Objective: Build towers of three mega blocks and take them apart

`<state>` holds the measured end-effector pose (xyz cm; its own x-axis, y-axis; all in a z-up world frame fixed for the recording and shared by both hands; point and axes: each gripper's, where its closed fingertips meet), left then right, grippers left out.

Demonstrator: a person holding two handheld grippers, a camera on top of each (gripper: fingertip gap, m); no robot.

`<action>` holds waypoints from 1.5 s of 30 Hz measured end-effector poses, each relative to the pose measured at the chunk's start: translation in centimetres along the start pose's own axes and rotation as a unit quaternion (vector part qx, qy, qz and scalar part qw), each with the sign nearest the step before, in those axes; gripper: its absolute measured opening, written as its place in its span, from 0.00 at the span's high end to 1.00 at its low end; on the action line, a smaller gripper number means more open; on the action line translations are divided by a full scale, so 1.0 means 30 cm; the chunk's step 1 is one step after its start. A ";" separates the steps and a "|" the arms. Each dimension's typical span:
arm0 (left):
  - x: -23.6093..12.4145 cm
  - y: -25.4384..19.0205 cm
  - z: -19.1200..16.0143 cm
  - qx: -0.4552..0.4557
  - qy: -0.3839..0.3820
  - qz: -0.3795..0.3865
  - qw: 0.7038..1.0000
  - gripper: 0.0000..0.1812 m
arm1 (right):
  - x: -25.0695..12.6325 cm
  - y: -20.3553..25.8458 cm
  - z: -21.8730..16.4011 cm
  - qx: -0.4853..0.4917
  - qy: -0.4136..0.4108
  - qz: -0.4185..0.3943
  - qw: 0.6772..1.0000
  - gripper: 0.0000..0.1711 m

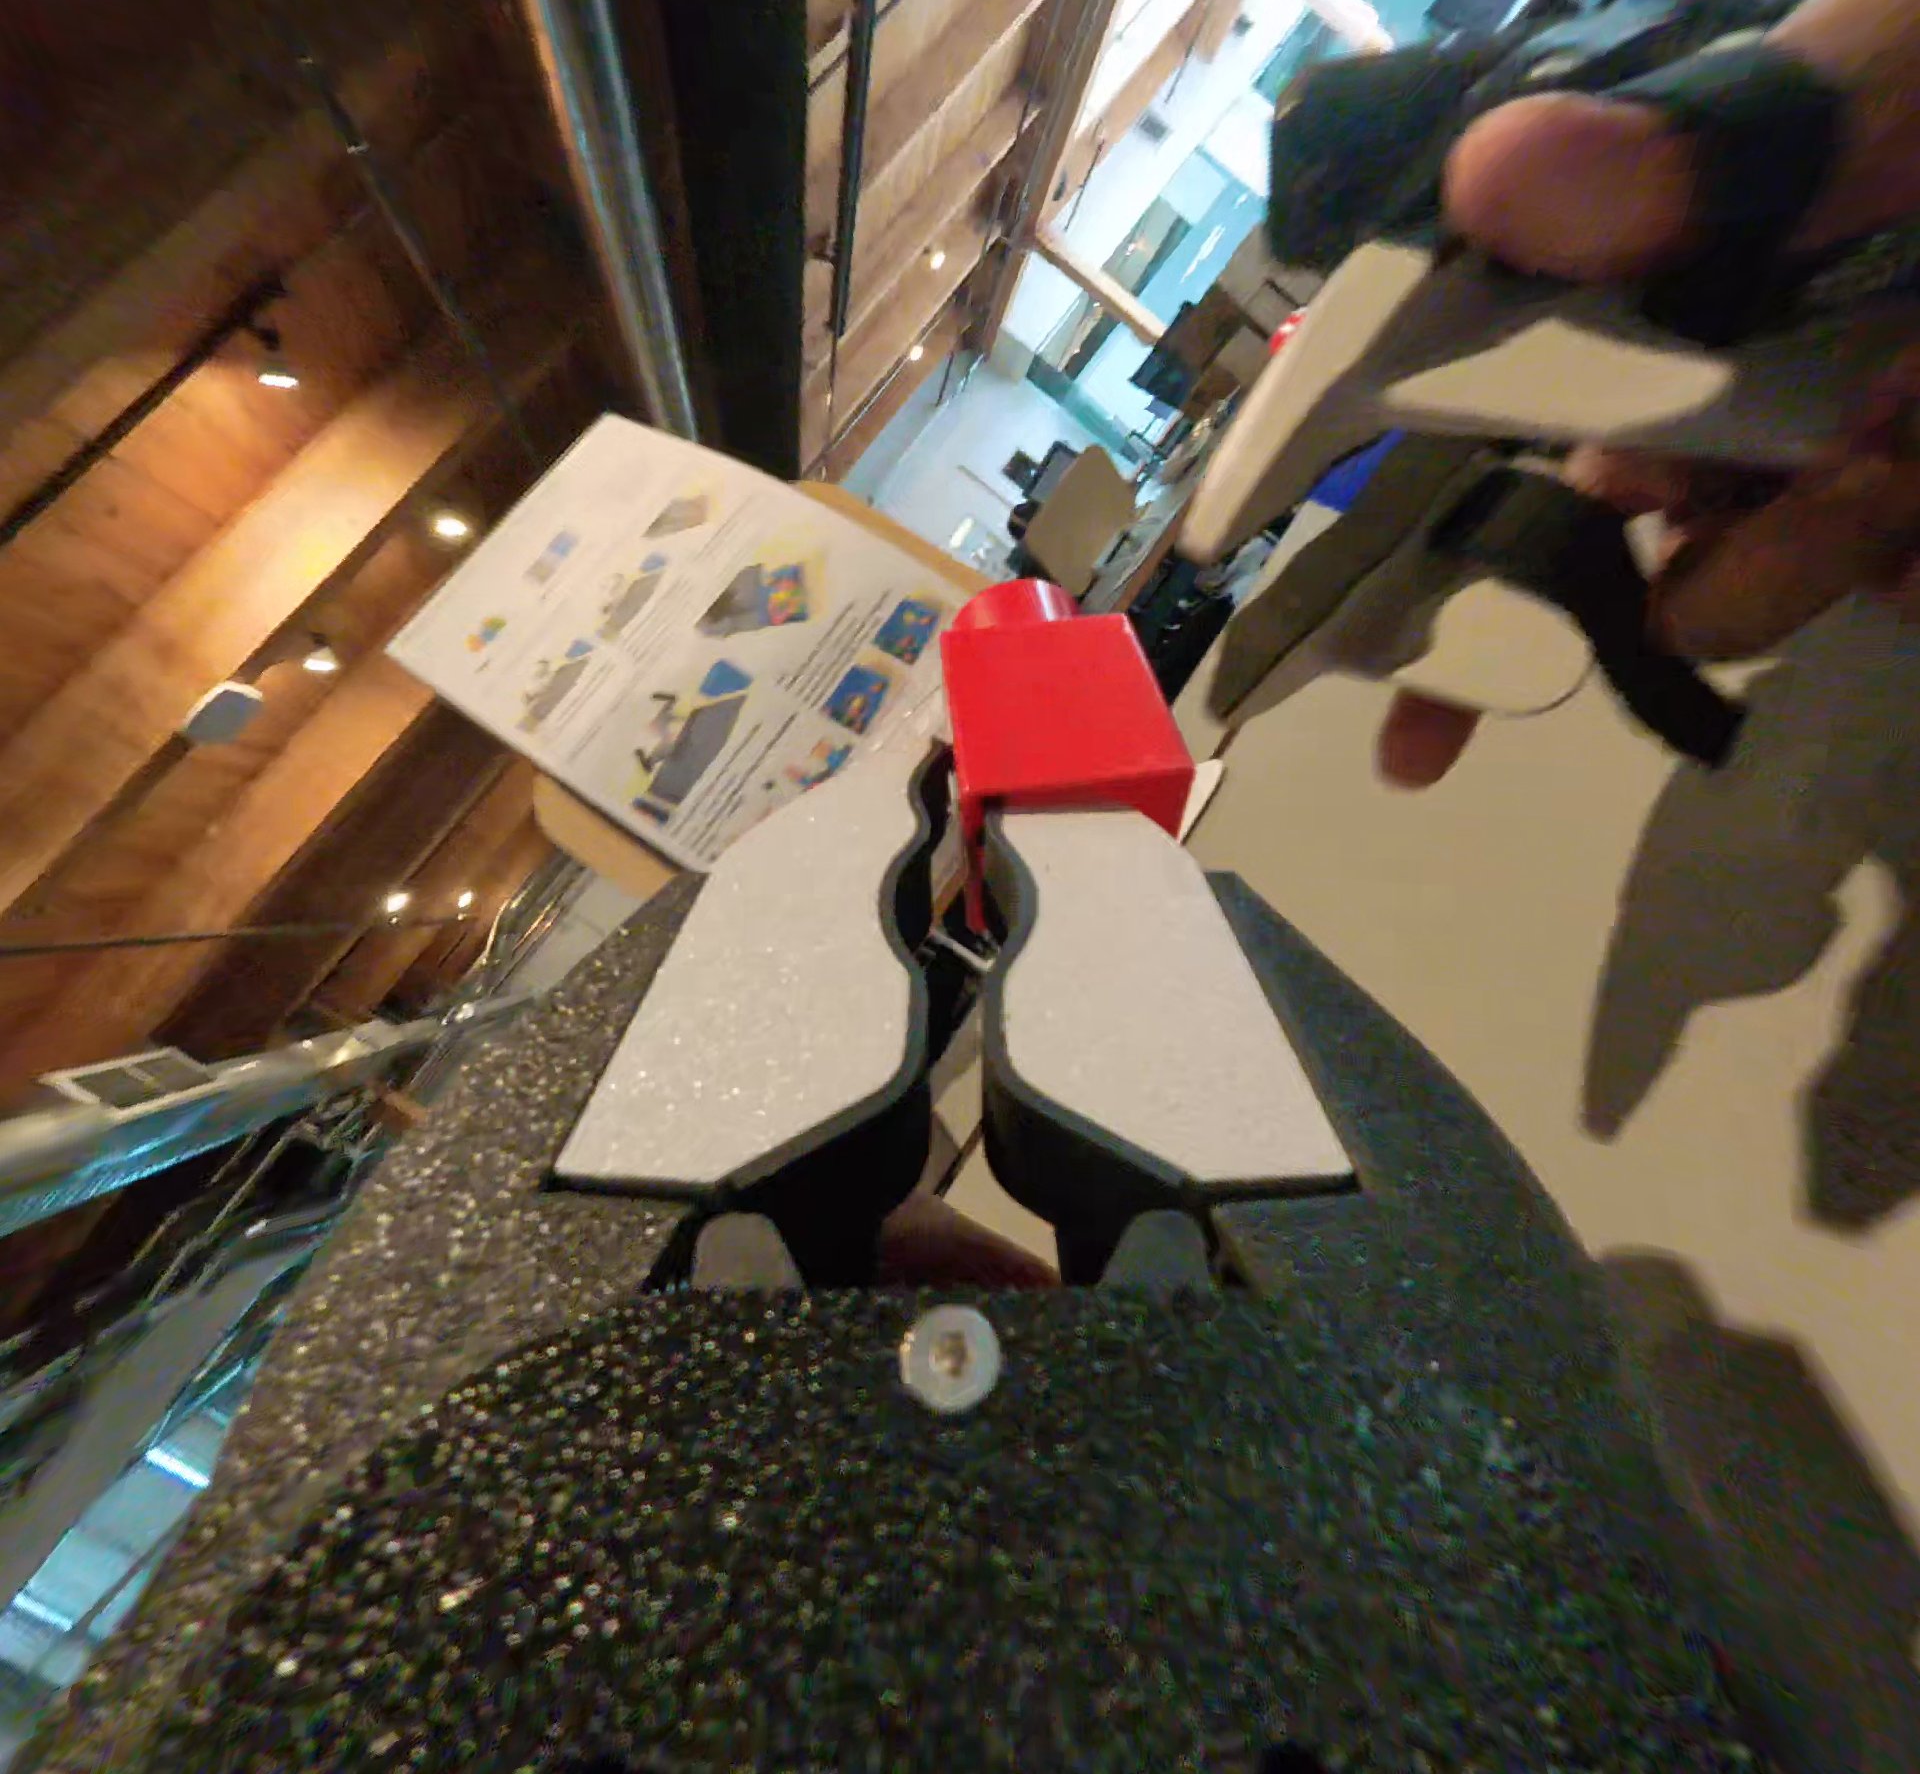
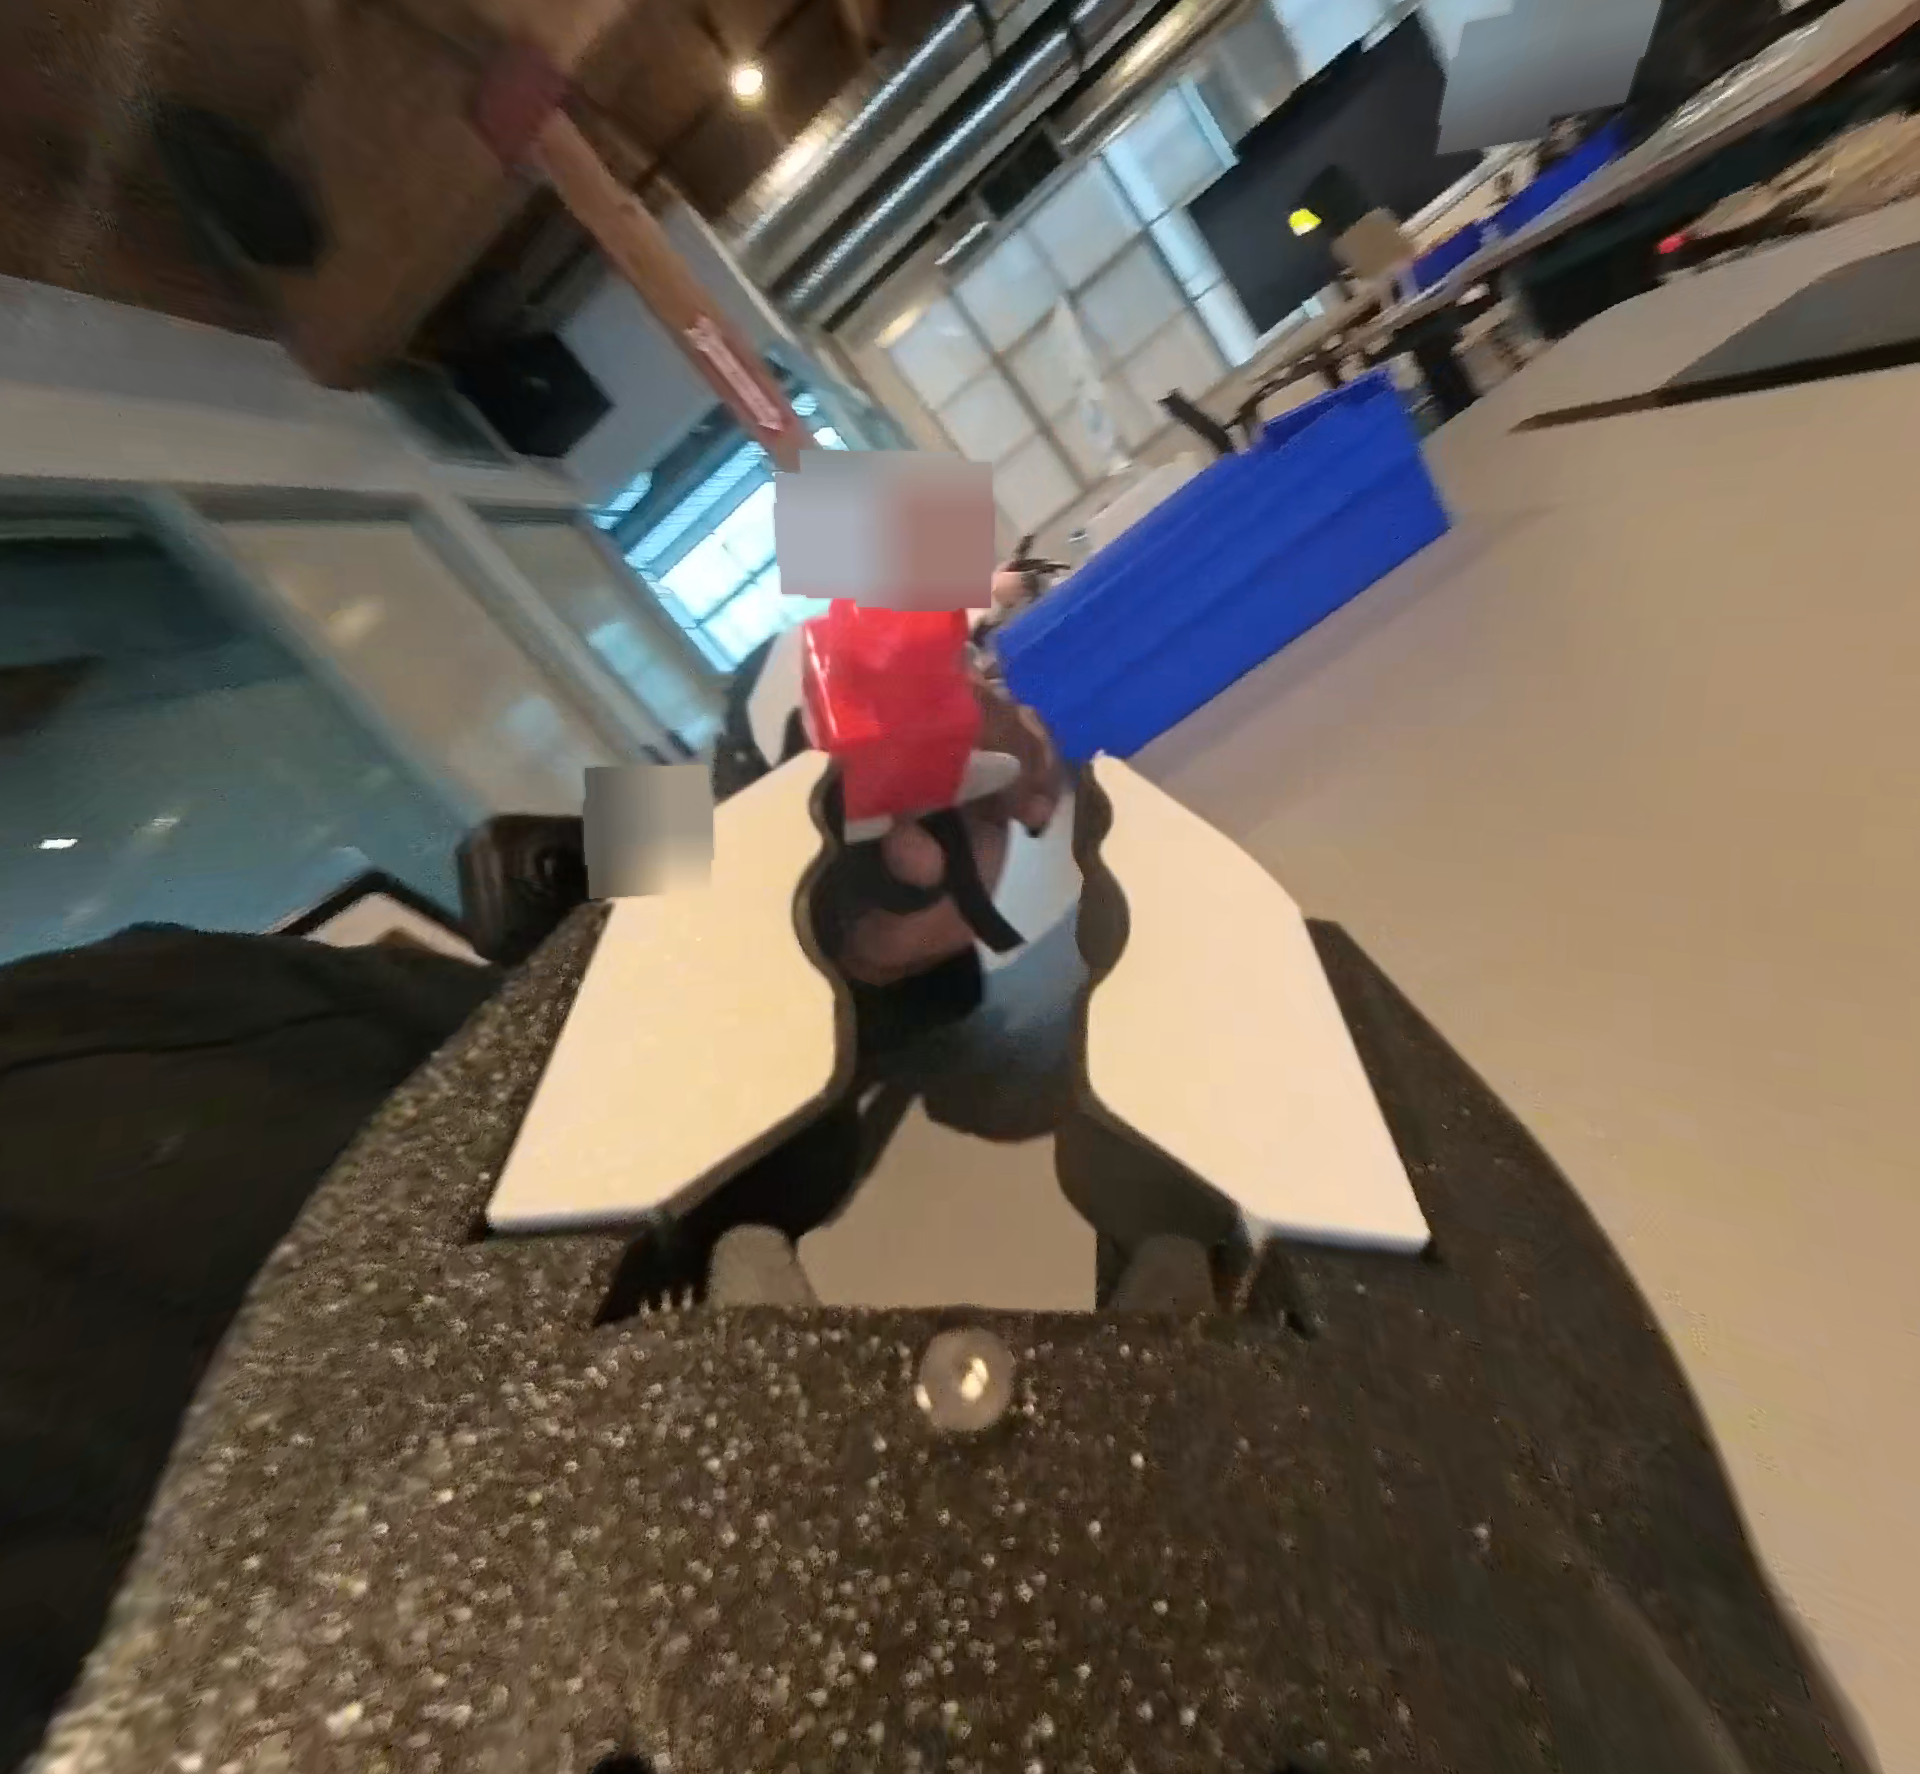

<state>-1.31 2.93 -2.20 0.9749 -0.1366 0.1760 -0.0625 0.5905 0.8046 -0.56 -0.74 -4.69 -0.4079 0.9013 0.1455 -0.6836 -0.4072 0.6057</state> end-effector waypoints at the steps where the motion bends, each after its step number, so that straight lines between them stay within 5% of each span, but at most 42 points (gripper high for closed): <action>1: 0.006 -0.019 0.016 0.008 -0.003 0.001 1.000 0.98 | 0.006 0.011 -0.005 0.012 0.002 0.017 1.000 0.75; 11: 0.012 -0.128 0.029 -0.024 -0.001 -0.057 0.998 0.95 | 0.052 0.036 -0.050 -0.011 0.039 0.015 0.999 0.78; 16: -0.049 -0.107 -0.040 -0.119 0.035 -0.129 0.984 0.82 | -0.006 -0.014 -0.002 -0.068 0.039 -0.070 0.994 0.78; 20: -0.148 -0.010 -0.157 -0.199 0.122 -0.157 0.960 0.73 | -0.035 -0.108 -0.059 -0.154 0.139 -0.197 0.958 0.78; 23: -0.268 0.118 -0.301 -0.242 0.249 -0.176 0.921 0.68 | -0.043 -0.169 -0.136 -0.207 0.229 -0.261 0.915 0.78; 28: -0.477 0.502 -0.491 -0.295 0.368 -0.096 0.877 0.69 | -0.040 -0.223 -0.232 -0.219 0.311 -0.292 0.877 0.78; 32: -0.624 0.693 -0.788 -0.291 0.504 -0.039 0.812 0.69 | -0.053 -0.256 -0.291 -0.224 0.358 -0.302 0.855 0.78; 38: -0.710 0.584 -1.169 -0.284 0.645 -0.128 0.698 0.67 | -0.053 -0.255 -0.304 -0.230 0.368 -0.299 0.850 0.78; 45: -0.744 0.493 -1.358 -0.189 0.713 -0.157 0.657 0.76 | -0.053 -0.251 -0.313 -0.228 0.375 -0.291 0.850 0.78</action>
Point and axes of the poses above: each gripper's, where its closed fingertips meet, x out along the fingers, z out of its top, y = z × x across the jaws, and after that the axes turned 6 degrees about y, right-handed
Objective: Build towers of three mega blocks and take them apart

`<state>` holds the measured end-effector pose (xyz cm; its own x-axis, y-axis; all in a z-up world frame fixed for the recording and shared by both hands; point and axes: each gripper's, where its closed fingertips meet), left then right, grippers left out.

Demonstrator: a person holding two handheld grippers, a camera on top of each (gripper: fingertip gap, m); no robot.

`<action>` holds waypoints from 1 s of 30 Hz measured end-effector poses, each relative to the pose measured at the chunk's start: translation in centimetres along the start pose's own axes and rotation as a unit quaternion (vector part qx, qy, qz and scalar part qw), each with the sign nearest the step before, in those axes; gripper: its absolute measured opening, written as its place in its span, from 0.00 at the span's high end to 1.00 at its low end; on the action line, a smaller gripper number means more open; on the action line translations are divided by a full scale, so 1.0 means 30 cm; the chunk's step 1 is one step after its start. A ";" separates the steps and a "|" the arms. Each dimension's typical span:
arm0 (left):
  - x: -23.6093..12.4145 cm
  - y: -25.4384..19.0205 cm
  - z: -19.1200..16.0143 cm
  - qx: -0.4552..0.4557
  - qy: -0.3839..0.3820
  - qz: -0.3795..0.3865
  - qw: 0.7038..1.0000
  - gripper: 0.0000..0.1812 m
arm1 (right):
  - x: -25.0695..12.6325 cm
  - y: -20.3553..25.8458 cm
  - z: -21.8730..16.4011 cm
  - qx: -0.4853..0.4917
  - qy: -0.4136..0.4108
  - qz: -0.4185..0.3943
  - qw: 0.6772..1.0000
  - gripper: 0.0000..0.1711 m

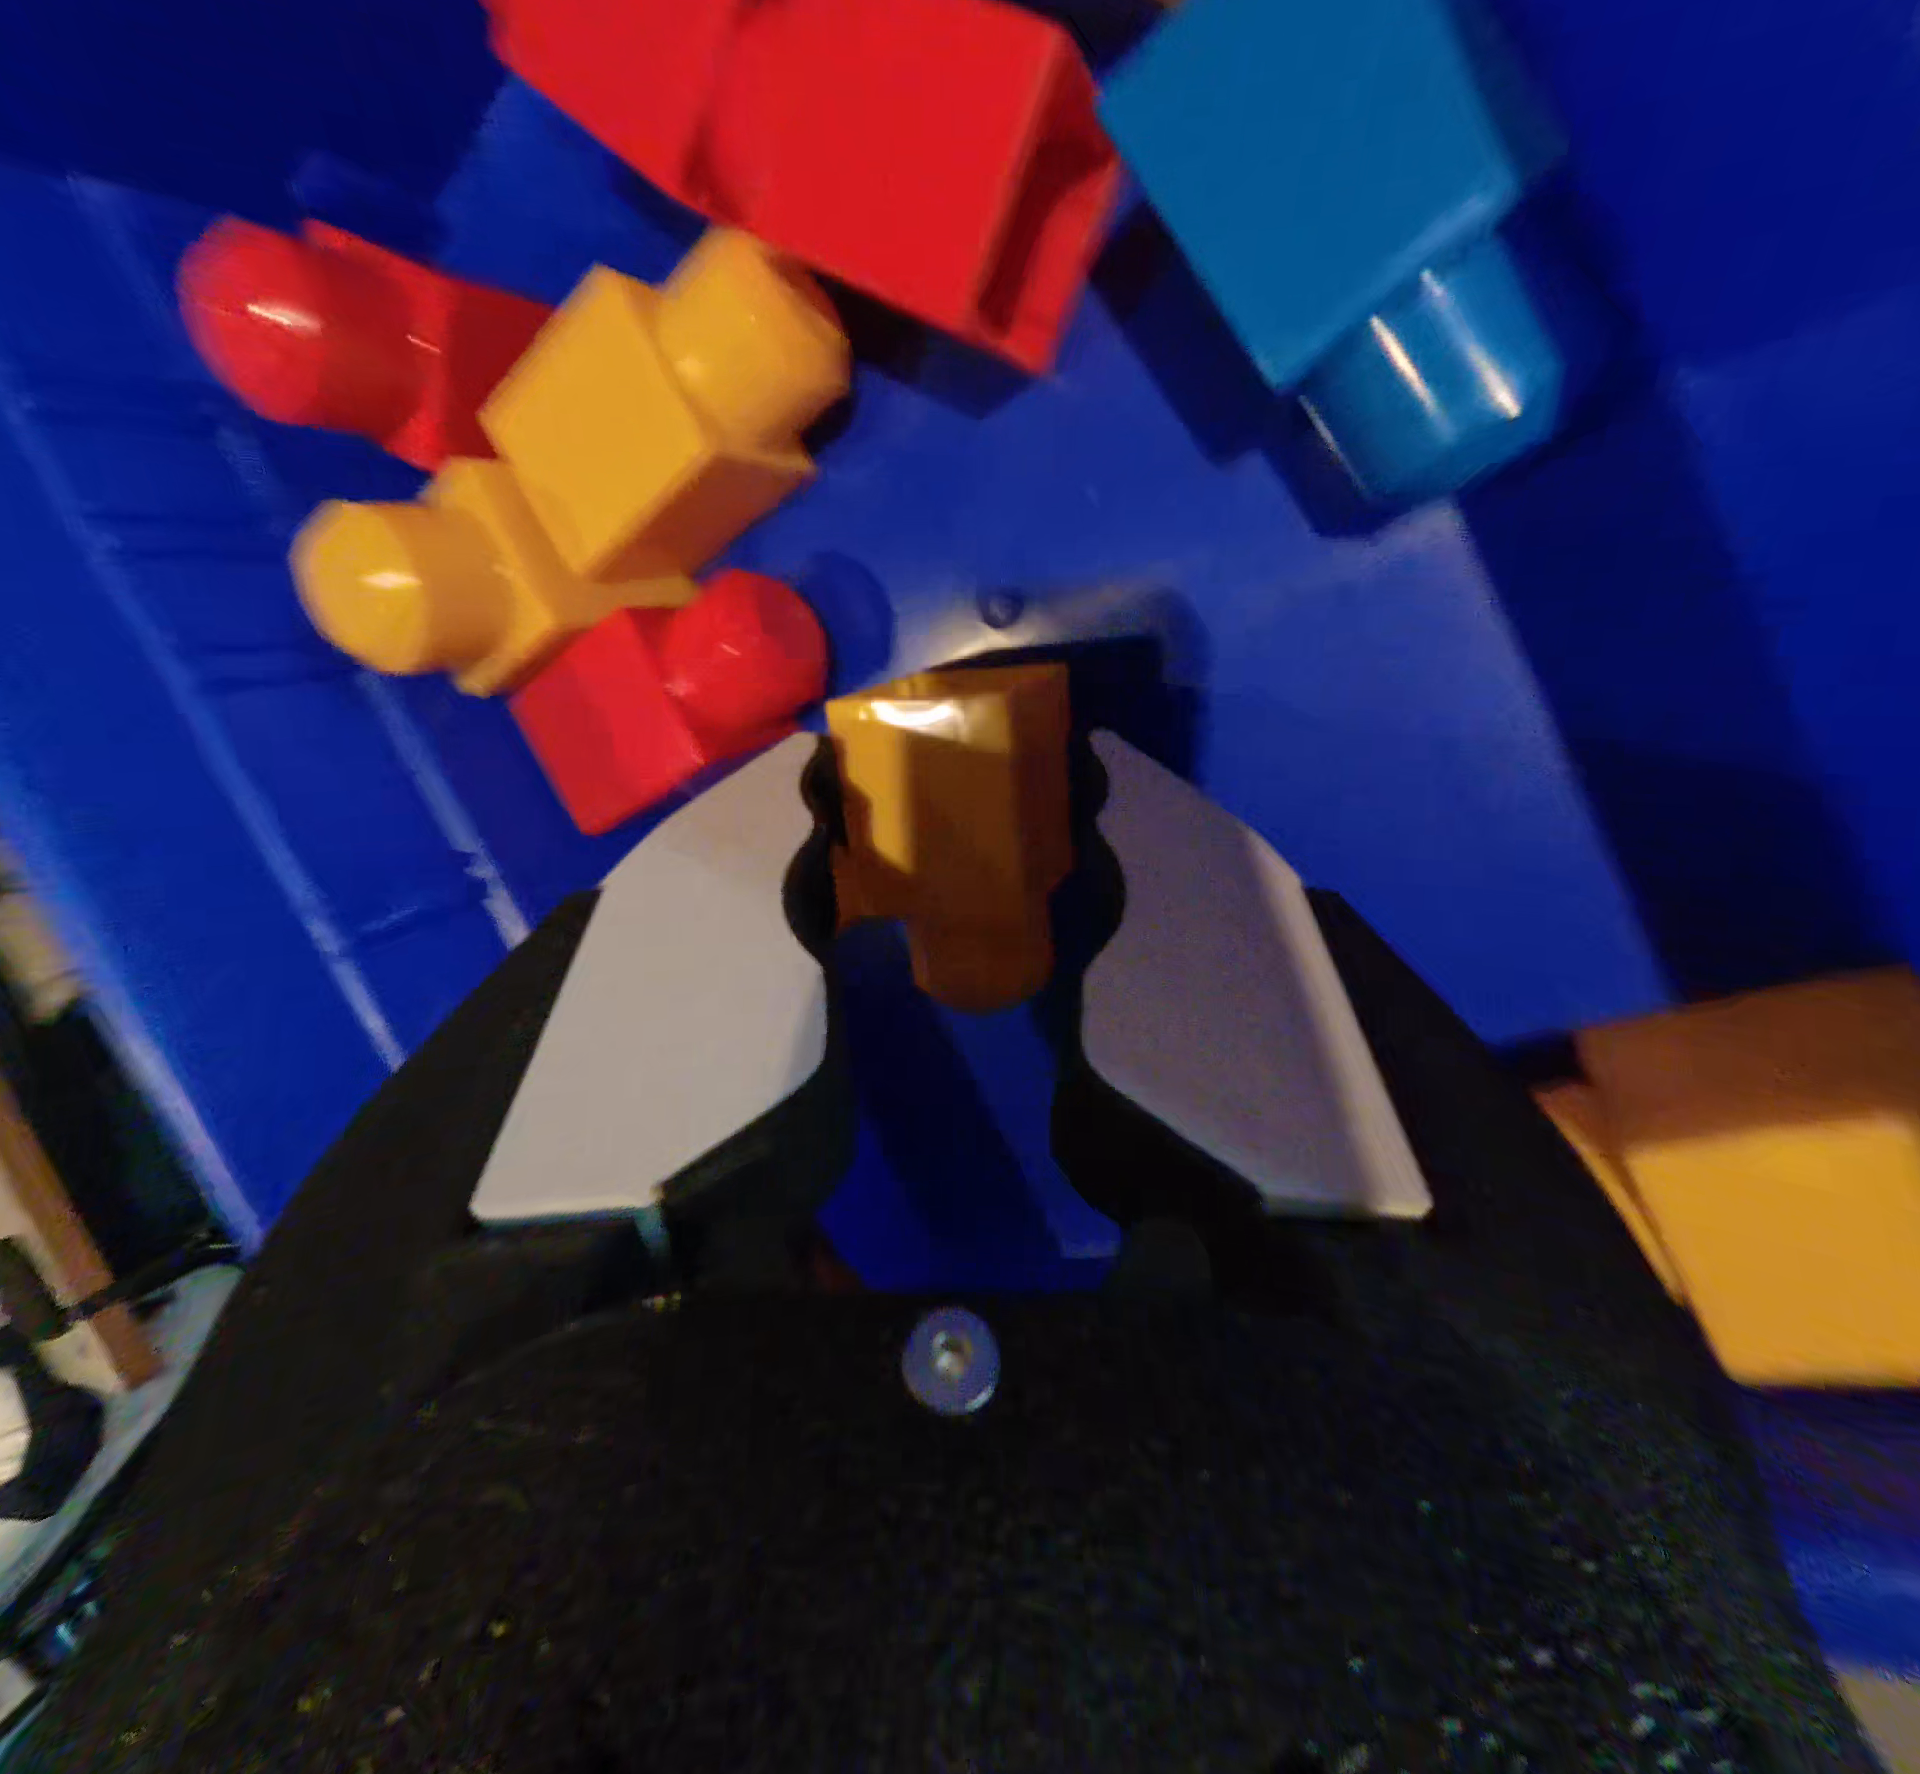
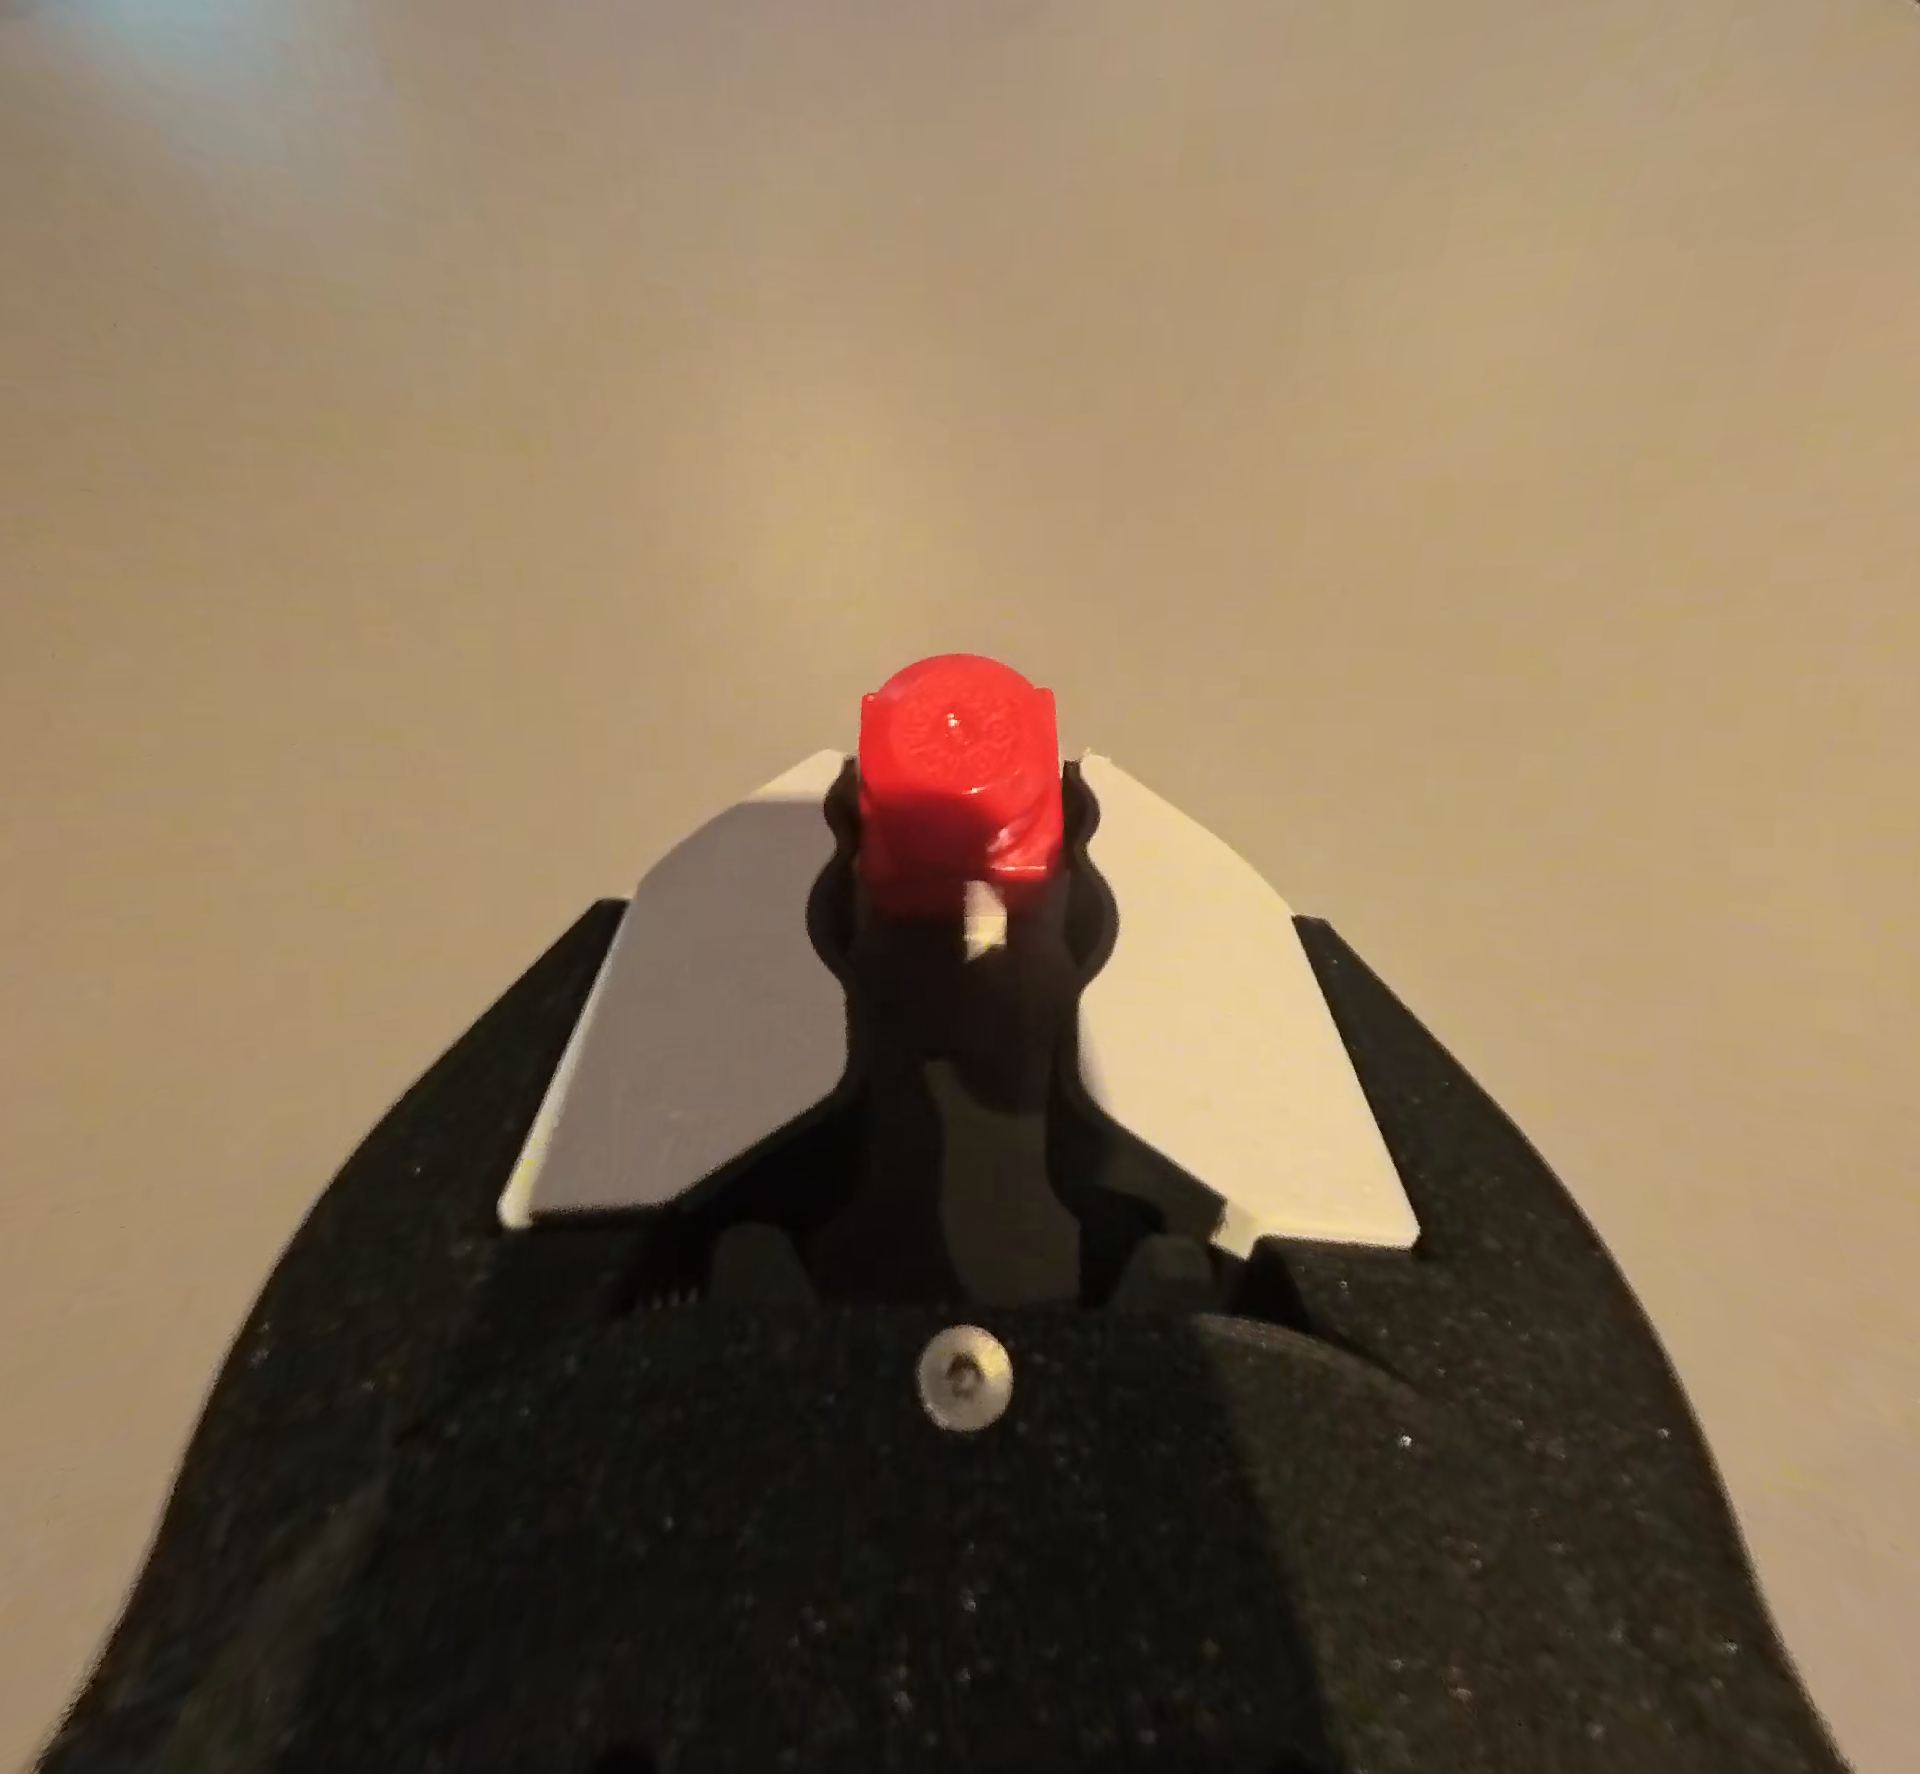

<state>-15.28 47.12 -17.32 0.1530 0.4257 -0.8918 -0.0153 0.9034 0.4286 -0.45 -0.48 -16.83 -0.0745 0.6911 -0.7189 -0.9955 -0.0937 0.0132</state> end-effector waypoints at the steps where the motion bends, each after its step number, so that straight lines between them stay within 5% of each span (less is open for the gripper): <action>1: 0.002 0.011 0.014 0.001 -0.012 0.017 1.000 0.77 | -0.001 0.001 0.001 -0.001 -0.001 0.001 1.000 0.78; 8: -0.068 0.028 0.019 -0.022 -0.038 0.045 0.998 0.78 | -0.021 -0.001 0.019 0.003 -0.027 0.009 1.000 0.73; 14: -0.420 0.007 0.160 -0.057 -0.243 0.049 0.967 0.78 | -0.056 -0.015 0.037 -0.011 -0.047 0.000 0.999 0.69; 19: -0.745 -0.274 0.337 0.001 -0.406 -0.036 0.913 0.78 | -0.078 -0.016 0.039 -0.048 -0.046 -0.018 0.998 0.65; 23: -0.915 -0.599 0.482 0.037 -0.501 -0.183 0.845 0.78 | -0.104 -0.019 0.048 -0.090 -0.057 -0.038 0.994 0.62; 30: -0.898 -1.107 0.711 0.044 -0.526 -0.399 0.750 0.78 | -0.206 -0.050 0.122 -0.155 -0.163 -0.099 0.969 0.61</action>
Point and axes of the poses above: each gripper's, where its closed fingertips meet, x out along the fingers, z out of its top, y = z × x across the jaws, and after that the axes turned 6 degrees about y, right-handed
